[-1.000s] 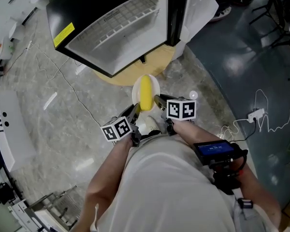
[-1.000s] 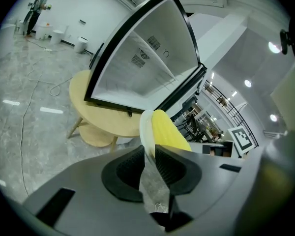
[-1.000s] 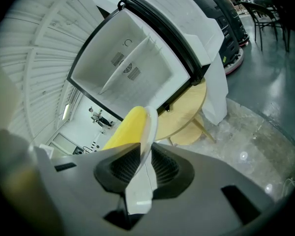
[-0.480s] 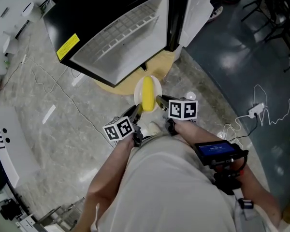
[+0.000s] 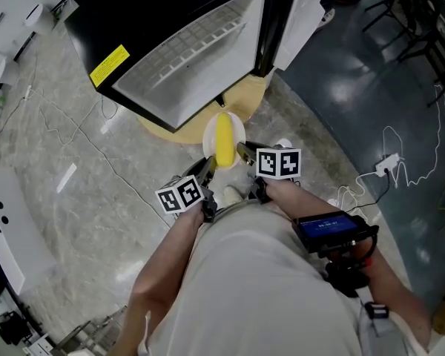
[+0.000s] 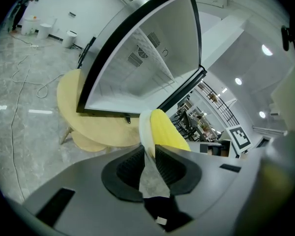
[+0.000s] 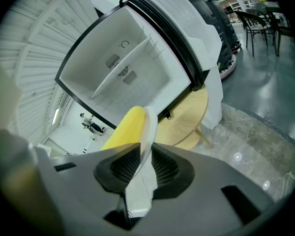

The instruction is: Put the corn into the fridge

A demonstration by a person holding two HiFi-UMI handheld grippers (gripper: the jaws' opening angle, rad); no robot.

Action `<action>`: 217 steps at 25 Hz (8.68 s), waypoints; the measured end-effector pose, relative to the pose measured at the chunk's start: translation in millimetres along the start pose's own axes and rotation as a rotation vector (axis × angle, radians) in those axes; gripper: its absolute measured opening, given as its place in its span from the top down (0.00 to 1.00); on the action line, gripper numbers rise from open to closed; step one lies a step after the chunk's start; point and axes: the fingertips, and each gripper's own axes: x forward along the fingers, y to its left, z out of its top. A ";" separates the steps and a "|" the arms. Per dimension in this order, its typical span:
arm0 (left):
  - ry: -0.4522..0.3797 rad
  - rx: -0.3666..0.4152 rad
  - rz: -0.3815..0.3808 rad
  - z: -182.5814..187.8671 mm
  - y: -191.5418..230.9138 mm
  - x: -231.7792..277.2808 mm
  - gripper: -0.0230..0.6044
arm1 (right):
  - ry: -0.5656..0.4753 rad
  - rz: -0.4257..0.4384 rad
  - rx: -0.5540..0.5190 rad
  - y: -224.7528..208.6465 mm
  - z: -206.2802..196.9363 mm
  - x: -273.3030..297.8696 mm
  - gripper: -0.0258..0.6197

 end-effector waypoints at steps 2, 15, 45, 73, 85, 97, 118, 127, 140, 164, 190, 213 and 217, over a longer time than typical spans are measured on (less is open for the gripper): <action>-0.002 -0.003 0.001 1.0 3.0 -0.4 0.85 | 0.005 0.002 -0.007 1.4 0.5 3.0 0.85; -0.050 -0.023 0.046 29.5 18.8 8.7 0.85 | 0.030 0.060 -0.093 10.8 30.0 33.6 0.86; -0.039 -0.103 0.117 67.5 44.0 74.8 0.85 | 0.151 0.129 -0.173 -24.2 90.5 94.6 0.85; -0.071 -0.123 0.212 128.1 70.5 149.1 0.85 | 0.065 0.115 -0.067 -65.1 153.0 147.5 0.86; -0.121 -0.086 0.291 157.2 88.4 166.8 0.85 | 0.011 0.058 -0.002 -70.5 171.2 176.0 0.86; -0.139 -0.046 0.356 177.9 114.3 184.9 0.85 | -0.016 -0.003 0.034 -75.9 179.5 202.4 0.86; -0.166 0.113 0.473 214.5 130.9 202.2 0.85 | -0.052 -0.054 0.010 -72.9 201.7 226.4 0.86; -0.184 0.138 0.501 229.6 138.7 199.0 0.85 | -0.043 -0.060 -0.031 -59.5 210.5 233.3 0.86; -0.155 0.219 0.541 228.0 143.5 199.2 0.85 | -0.009 -0.139 -0.082 -67.4 205.7 242.2 0.85; -0.236 0.337 0.545 210.9 111.4 158.9 0.83 | -0.120 -0.123 -0.195 -69.0 217.5 207.3 0.90; -0.315 0.332 0.354 183.0 54.6 104.2 0.95 | -0.185 0.140 -0.378 -29.0 217.4 130.7 0.95; -0.374 0.411 0.084 178.6 -26.4 52.2 0.95 | -0.284 0.365 -0.528 8.8 228.3 25.5 0.95; -0.375 0.444 0.063 171.6 -37.4 44.0 0.95 | -0.300 0.377 -0.518 12.3 221.6 10.6 0.95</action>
